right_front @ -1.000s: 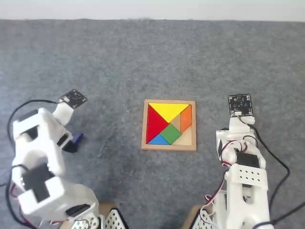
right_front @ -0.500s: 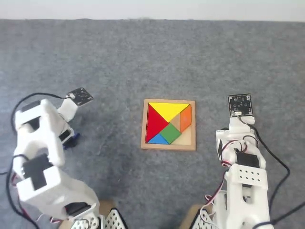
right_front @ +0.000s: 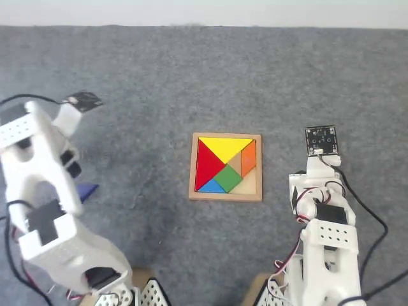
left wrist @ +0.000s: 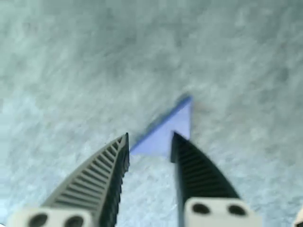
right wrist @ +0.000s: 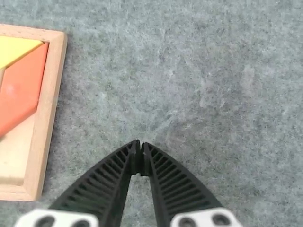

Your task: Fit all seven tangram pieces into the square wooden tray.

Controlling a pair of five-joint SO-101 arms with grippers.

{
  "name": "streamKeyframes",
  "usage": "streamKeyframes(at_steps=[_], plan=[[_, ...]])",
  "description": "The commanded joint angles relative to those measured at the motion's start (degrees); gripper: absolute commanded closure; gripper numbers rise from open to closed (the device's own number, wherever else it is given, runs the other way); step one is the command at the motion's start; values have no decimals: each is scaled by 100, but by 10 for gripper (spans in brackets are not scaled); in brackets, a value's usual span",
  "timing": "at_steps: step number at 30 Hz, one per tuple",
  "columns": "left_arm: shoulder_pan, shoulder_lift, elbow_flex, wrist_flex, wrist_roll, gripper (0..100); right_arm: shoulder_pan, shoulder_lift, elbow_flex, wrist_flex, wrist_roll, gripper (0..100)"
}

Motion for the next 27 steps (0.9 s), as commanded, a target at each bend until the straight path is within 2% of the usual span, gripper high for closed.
streamKeyframes(at_steps=[1,4,10,16,24,27], plan=[[-501,9,-4,9,-1134,827,-22,57,-343,-110,88,991],[-747,-53,673,-563,-1653,823,-22,57,-343,-110,88,991],[-800,-62,2185,-2215,-2207,822,-22,66,-343,-110,88,991],[-774,-53,3125,-3771,-2207,822,-31,66,-343,-110,88,991],[-809,-62,2949,-3903,-1987,820,-31,66,-343,-110,88,991],[-941,-62,2695,-3886,-1916,774,-31,66,-343,-110,88,991]])
